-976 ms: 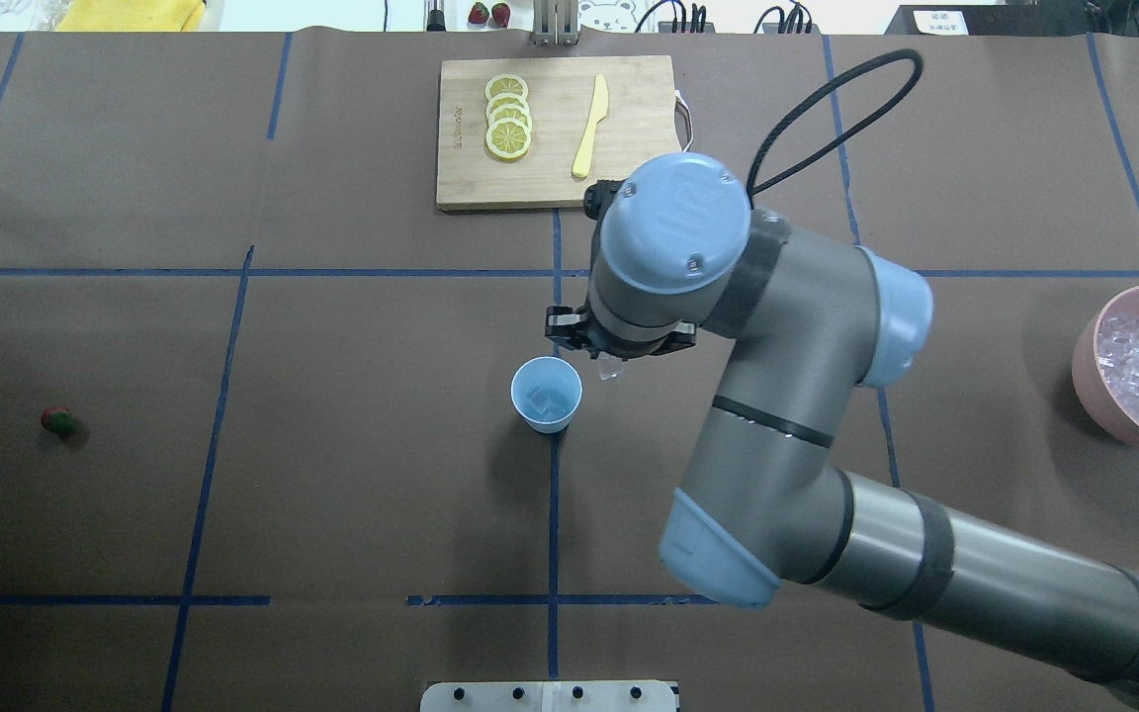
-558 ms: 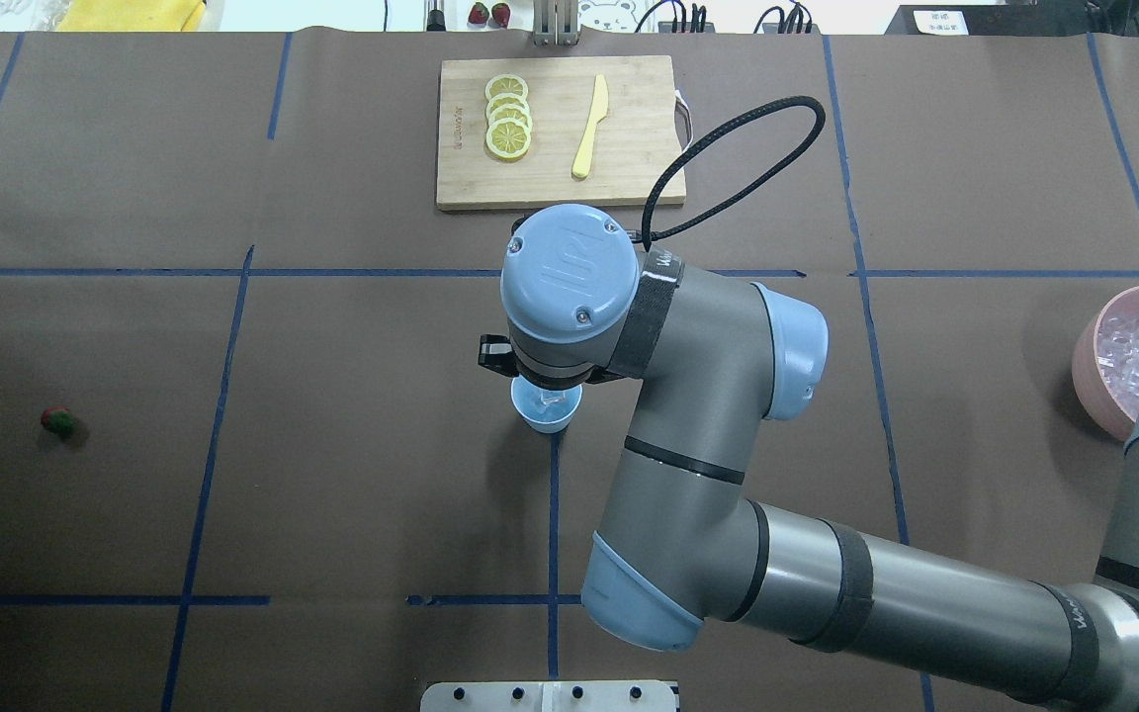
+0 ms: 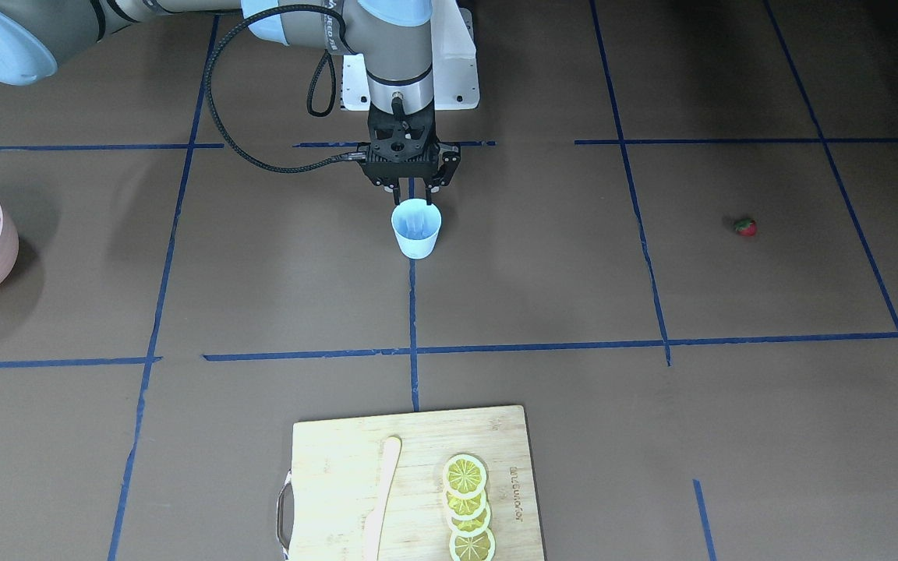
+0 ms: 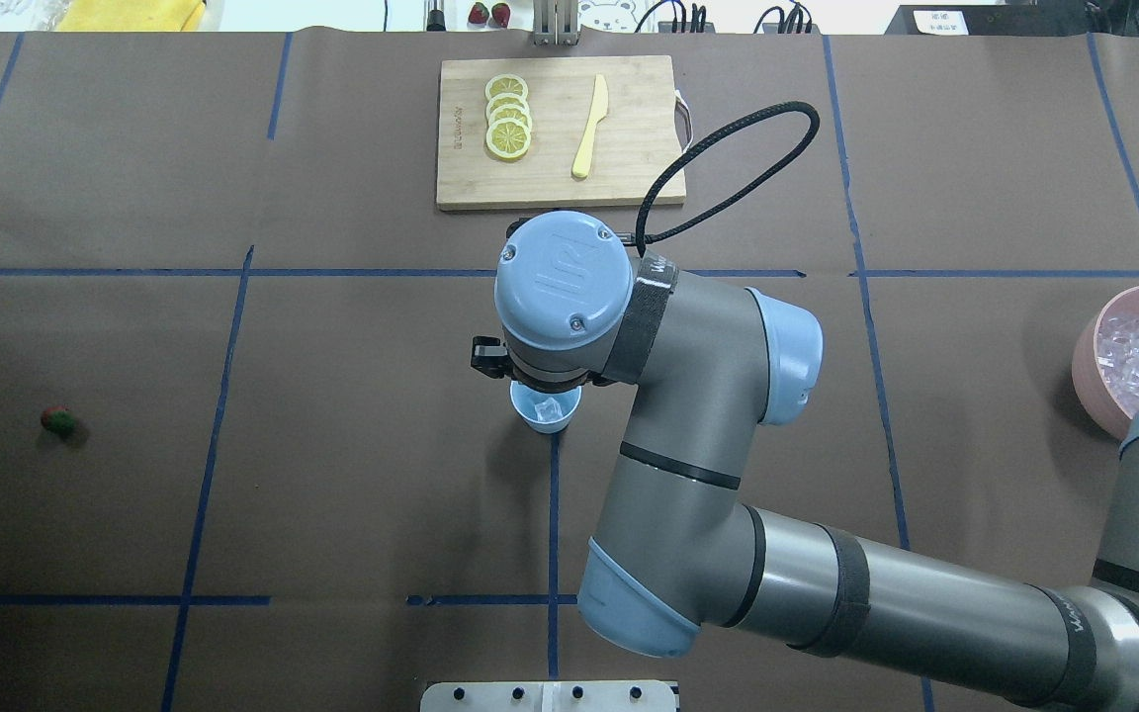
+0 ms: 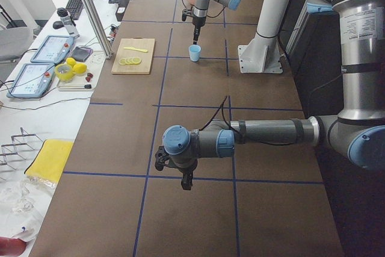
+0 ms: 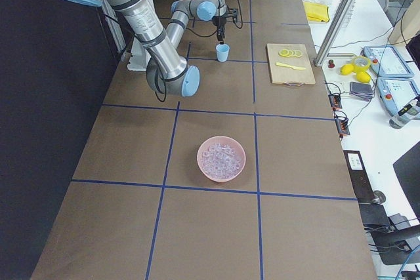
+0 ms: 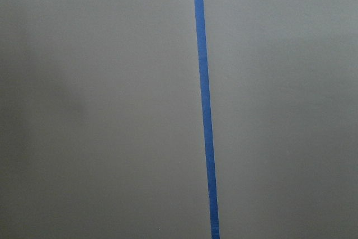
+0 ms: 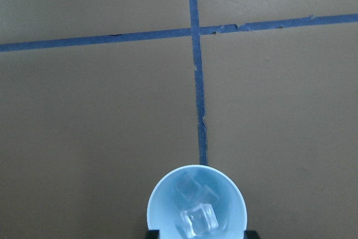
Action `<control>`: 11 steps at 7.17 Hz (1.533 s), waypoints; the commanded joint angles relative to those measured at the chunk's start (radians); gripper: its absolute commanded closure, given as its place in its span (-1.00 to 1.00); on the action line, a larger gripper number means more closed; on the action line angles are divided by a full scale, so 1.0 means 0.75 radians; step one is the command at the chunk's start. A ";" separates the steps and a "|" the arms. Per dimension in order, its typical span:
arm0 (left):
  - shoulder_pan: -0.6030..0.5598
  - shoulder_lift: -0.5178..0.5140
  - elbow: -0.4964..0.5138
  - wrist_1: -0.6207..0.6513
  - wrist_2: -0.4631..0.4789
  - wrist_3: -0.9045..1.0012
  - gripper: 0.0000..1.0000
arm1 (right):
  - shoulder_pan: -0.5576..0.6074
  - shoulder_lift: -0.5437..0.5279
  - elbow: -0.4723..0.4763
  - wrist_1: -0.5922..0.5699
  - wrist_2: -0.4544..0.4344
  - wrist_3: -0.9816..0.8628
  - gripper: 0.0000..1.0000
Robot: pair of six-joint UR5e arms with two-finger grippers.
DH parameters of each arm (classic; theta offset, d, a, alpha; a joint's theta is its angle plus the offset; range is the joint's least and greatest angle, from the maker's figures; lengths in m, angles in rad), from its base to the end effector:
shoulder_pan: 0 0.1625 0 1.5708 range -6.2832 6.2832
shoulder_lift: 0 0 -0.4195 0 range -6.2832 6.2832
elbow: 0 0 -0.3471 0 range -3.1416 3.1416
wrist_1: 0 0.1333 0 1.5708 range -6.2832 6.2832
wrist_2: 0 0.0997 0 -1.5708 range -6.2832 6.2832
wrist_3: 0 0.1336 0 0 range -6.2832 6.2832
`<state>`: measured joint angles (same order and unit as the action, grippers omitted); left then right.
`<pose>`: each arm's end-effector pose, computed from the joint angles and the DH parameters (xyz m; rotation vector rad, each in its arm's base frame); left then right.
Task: Put ice and strawberries in cup
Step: 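Open the right gripper to drop the ice cube into the blue cup, then withdraw the right gripper back past the pink bowl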
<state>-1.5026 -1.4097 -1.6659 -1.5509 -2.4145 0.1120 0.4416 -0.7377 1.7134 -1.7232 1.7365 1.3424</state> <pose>-0.0081 -0.3722 0.6965 -0.0623 0.8454 0.1331 -0.5577 -0.3867 0.1737 0.1226 -0.8275 0.1324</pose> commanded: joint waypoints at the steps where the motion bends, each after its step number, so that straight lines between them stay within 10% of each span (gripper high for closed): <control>1: 0.003 0.000 0.000 0.000 0.000 0.000 -1.00 | 0.000 0.002 0.002 0.001 -0.002 -0.002 -0.96; 7: 0.007 -0.018 -0.016 -0.006 0.002 0.000 -1.00 | 0.116 -0.017 0.010 0.001 0.031 -0.074 -0.98; 11: 0.007 -0.108 -0.012 -0.008 0.002 -0.008 -1.00 | 0.527 -0.447 0.229 0.009 0.432 -0.702 -0.98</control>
<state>-1.4971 -1.4718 -1.6774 -1.5556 -2.4120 0.1043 0.7293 -0.9770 1.8505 -1.7182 1.9609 0.9839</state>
